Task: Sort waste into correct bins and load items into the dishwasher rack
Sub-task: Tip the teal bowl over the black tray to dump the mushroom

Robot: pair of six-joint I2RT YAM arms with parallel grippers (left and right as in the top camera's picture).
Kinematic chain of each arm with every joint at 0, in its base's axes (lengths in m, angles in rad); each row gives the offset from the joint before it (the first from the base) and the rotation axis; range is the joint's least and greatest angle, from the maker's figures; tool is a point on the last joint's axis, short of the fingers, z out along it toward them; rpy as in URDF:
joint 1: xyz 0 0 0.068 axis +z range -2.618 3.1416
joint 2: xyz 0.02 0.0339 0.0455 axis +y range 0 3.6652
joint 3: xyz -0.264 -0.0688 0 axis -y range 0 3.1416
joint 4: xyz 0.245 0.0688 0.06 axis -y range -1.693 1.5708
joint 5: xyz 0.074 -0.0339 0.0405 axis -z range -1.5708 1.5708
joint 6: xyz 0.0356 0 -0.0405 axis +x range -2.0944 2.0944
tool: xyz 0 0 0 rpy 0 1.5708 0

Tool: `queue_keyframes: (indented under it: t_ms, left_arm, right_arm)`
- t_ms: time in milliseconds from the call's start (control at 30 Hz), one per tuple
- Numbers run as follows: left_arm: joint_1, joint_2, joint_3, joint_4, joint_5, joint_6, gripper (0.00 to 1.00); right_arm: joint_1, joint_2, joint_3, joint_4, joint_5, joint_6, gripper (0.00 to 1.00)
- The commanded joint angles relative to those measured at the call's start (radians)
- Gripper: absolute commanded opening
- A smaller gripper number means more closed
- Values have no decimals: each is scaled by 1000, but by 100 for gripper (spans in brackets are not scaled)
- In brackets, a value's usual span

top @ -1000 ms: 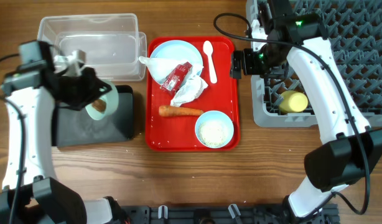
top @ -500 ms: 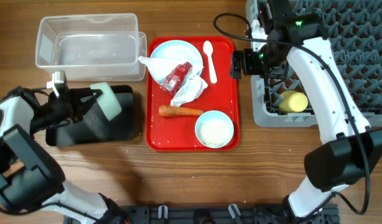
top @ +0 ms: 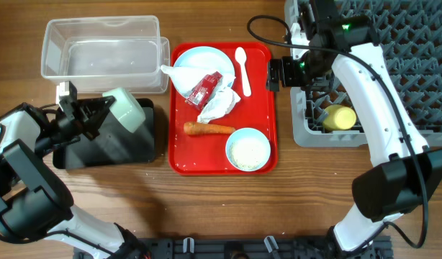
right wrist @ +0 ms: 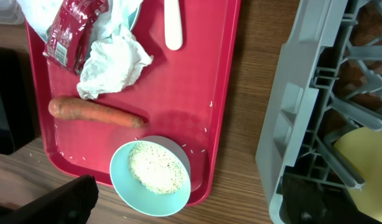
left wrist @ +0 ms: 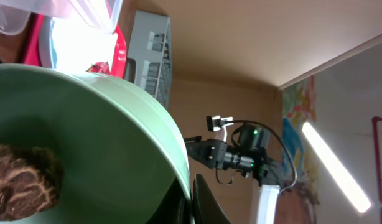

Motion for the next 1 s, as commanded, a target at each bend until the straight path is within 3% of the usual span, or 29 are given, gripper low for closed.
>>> queue_keyframes:
  t_ms: [0,367,467,667,833,967]
  left_arm:
    - [4,3,-5,-55,30,3,4]
    - [4,3,-5,-4,-20,12,4]
    - [4,2,-4,0,1,87,4]
    - [4,1,-4,51,15,93,4]
    - [-51,-53,41,51,4,94,4]
    - [-239,-156,141,52,-243,49,4]
  right_arm:
    - [1,2,-2,-4,6,-18,99]
    - [1,2,-1,-11,6,-21,99]
    - [1,2,-1,-11,6,-20,99]
    - [1,2,-2,-14,6,-19,99]
    - [1,2,-1,-12,6,-20,99]
    - [1,2,-1,2,6,-18,99]
